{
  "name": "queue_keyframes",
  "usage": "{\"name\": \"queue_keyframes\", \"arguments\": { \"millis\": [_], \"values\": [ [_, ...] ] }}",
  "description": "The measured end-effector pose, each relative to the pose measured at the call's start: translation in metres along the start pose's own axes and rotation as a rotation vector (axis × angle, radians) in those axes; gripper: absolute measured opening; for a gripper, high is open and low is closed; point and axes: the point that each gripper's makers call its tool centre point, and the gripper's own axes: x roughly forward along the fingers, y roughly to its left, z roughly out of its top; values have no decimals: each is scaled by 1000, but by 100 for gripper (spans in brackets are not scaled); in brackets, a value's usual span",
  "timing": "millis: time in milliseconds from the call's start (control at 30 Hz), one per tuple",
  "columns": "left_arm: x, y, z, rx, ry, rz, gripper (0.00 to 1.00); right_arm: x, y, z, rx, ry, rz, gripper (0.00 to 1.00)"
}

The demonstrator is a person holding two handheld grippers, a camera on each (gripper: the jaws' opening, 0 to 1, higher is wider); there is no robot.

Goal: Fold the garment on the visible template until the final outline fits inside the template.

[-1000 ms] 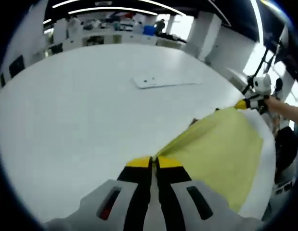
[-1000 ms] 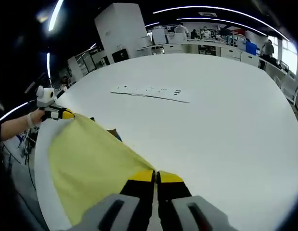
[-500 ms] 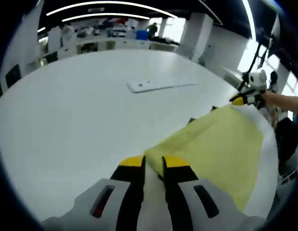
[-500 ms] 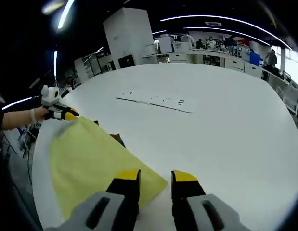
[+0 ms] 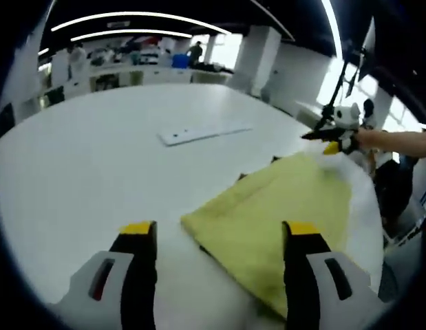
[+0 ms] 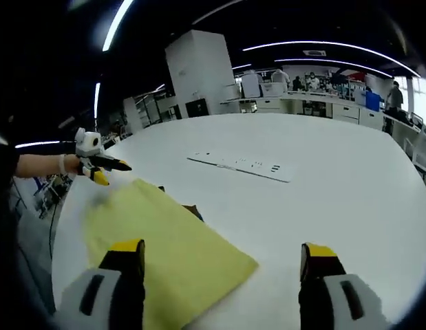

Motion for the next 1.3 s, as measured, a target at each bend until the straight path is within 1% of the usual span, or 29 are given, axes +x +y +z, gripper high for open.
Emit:
{"name": "queue_keyframes", "arguments": {
  "millis": [67, 100, 133, 300, 433, 500, 600, 700, 833, 1033, 1067, 1133, 1200, 1300],
  "values": [
    [-2, -6, -2, 21, 8, -13, 86, -2, 4, 0, -4, -3, 10, 100],
    [-3, -8, -3, 27, 10, -17, 87, -3, 5, -2, 1, 8, 10, 100],
    [-5, -10, -4, 31, 11, -22, 87, -5, 7, -3, -4, 6, 10, 100],
    [-15, -18, -6, 19, -3, -26, 85, -12, 15, -8, 5, 10, 8, 99],
    [-24, -23, -11, 27, 4, -26, 84, -20, 22, -7, 14, -6, 5, 98],
    [-30, -24, -13, 26, 4, -23, 83, -26, 26, -6, 18, -24, 4, 97],
    [-38, -26, -14, 15, -10, -17, 81, -35, 32, -10, 9, -22, -1, 95],
    [-47, -34, -17, 15, -28, -22, 78, -45, 38, -17, 18, -25, -5, 91],
    [-55, -43, -28, 2, -31, -32, 76, -54, 46, -27, 38, -37, -10, 90],
    [-66, -53, -50, -2, -5, -42, 73, -65, 59, -44, 52, -51, -19, 89],
    [-69, -54, -54, 1, 7, -45, 72, -67, 63, -48, 53, -48, -14, 89],
    [-73, -55, -58, 8, 13, -43, 71, -71, 67, -53, 47, -49, -16, 88],
    [-78, -57, -63, -1, 17, -42, 69, -75, 69, -58, 62, -44, -17, 88],
    [-85, -63, -71, 5, 23, -45, 66, -81, 74, -62, 62, -49, -20, 87]
  ]
}}
